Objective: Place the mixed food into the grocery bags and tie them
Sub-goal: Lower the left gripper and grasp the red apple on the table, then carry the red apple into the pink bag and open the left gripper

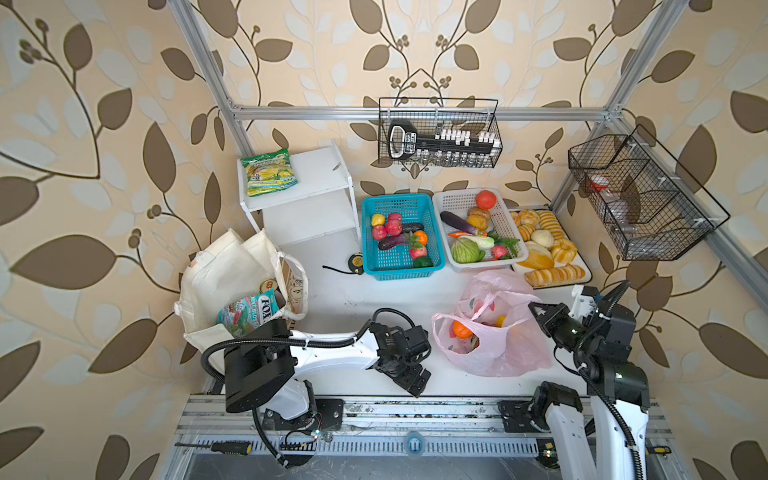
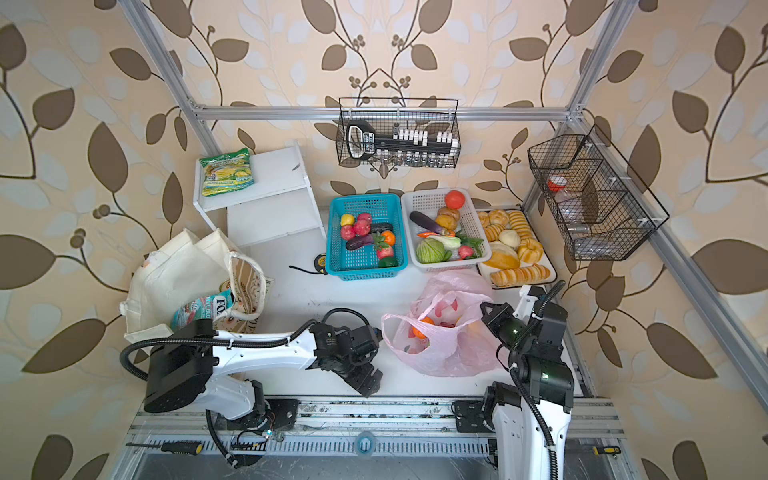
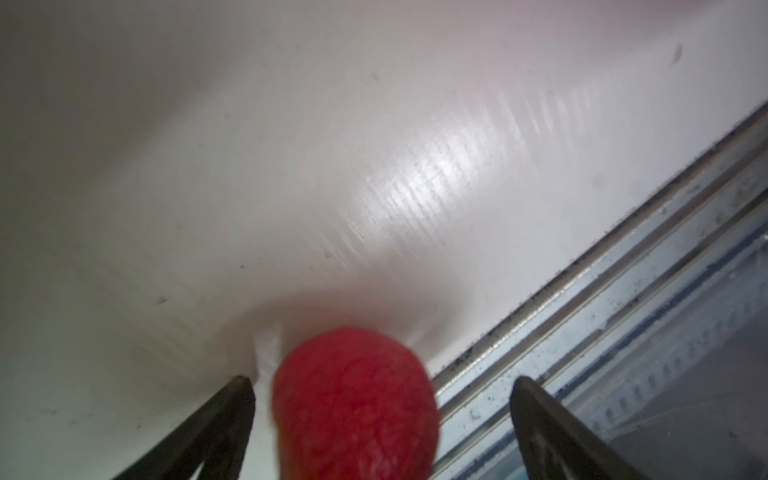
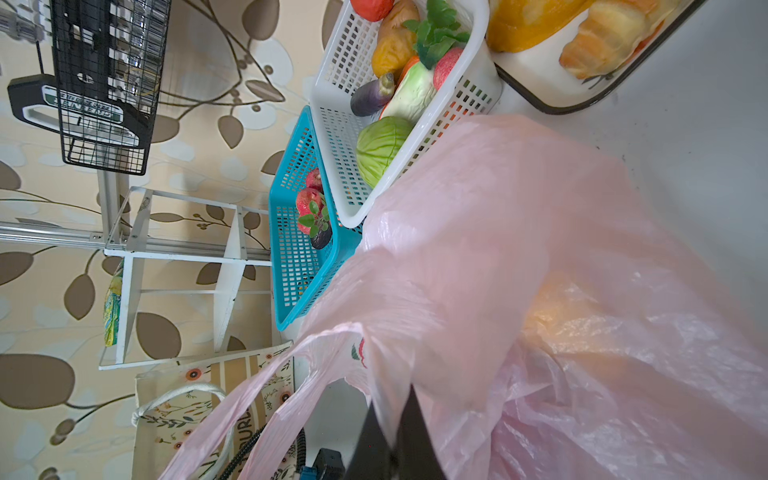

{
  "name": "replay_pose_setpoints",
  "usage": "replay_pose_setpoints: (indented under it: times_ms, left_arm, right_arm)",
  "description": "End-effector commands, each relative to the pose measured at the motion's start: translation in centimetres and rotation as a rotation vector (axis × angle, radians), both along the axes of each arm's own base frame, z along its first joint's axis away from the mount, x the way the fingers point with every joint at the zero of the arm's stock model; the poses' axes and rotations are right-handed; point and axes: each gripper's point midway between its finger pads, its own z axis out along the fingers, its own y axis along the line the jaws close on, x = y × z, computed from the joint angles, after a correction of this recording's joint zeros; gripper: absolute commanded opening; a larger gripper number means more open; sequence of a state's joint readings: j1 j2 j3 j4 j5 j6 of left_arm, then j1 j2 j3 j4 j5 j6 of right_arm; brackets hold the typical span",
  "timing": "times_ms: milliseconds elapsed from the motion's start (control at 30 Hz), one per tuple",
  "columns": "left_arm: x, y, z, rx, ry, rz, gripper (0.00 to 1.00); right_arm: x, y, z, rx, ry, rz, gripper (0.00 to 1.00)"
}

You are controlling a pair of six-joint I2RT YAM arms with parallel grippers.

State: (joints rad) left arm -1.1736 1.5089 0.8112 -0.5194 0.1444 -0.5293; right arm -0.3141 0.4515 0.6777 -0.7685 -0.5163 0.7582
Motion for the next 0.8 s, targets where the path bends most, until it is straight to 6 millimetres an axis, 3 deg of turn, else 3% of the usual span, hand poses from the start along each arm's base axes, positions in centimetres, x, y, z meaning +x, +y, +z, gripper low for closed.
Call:
replay_pose_setpoints:
  times_ms: [0, 167, 500, 633, 767]
  left_arm:
    - [1.2, -1.1, 0.5, 0.012, -0.068, 0.004, 0.91]
    - [1.8, 0.1, 0.0, 0.09, -0.098, 0.002, 0.74]
    - [2.4, 1.1, 2.9, 0.076, -0.163, 0.003, 0.53]
    - [4.4, 1.2, 7.0, -0.003, -0.289, 0.087, 0.5]
    - [7.9, 0.2, 13.1, -0.189, -0.326, 0.133, 0.5]
  right_arm:
    - [-0.5, 0.2, -0.7, -0.007, 0.019, 0.009, 0.0]
    - [-0.6, 0.2, -0.9, -0.005, 0.026, 0.009, 0.0]
    - [-0.4, 0.2, -1.1, 0.0, 0.026, 0.007, 0.0]
    - [-0.3, 0.2, -1.0, 0.0, 0.022, 0.01, 0.0]
    - [-0.1, 0.5, -0.6, 0.012, 0.008, 0.03, 0.0]
